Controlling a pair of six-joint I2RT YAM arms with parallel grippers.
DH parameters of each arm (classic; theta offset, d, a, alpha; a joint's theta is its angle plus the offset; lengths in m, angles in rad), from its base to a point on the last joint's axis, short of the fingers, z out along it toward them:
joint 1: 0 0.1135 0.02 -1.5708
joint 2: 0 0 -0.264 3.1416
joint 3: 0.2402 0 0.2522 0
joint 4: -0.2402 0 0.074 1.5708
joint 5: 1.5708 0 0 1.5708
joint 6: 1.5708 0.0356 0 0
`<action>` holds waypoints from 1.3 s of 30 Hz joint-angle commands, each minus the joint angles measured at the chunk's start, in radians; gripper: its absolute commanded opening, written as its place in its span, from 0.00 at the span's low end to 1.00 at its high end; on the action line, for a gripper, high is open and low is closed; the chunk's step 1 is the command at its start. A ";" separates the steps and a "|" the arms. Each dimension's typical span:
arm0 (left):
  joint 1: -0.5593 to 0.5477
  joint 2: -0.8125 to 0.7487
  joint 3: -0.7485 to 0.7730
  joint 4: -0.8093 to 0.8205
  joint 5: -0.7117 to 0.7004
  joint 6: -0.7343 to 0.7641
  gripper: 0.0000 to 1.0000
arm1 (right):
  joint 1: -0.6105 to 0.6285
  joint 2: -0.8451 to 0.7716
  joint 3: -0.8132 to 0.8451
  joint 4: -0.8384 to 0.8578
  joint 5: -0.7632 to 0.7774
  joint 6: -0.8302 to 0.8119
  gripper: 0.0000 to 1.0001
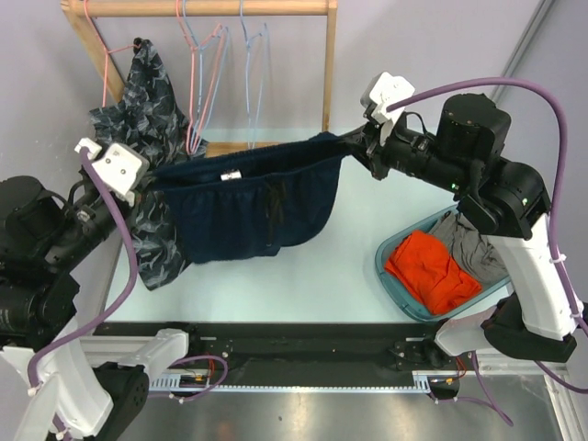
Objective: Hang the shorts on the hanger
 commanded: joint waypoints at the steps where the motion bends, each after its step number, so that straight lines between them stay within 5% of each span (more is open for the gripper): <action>1: 0.017 -0.007 0.029 -0.083 -0.040 0.067 0.00 | -0.032 -0.061 -0.004 -0.029 -0.020 0.065 0.00; 5: 0.017 -0.008 -0.065 -0.109 -0.014 0.071 0.00 | -0.055 -0.091 -0.210 0.049 0.042 0.182 0.00; 10: 0.017 -0.069 -0.463 0.059 -0.046 0.063 0.00 | -0.118 -0.100 -0.491 0.201 0.142 0.278 0.00; 16: 0.011 -0.111 -0.885 0.331 -0.052 0.063 0.00 | -0.270 0.030 -0.716 0.299 0.014 0.429 0.00; 21: -0.055 -0.094 -1.166 0.468 -0.093 0.095 0.00 | -0.239 0.098 -0.884 0.445 -0.017 0.481 0.00; 28: -0.149 0.076 -1.337 0.626 -0.178 0.037 0.00 | -0.186 0.214 -1.007 0.587 -0.029 0.515 0.01; 36: -0.148 0.274 -1.335 0.660 -0.207 -0.005 0.01 | -0.205 0.305 -1.007 0.554 -0.043 0.461 0.20; 39: -0.149 0.222 -1.326 0.608 -0.153 0.026 0.17 | -0.210 0.287 -1.007 0.519 -0.083 0.437 0.30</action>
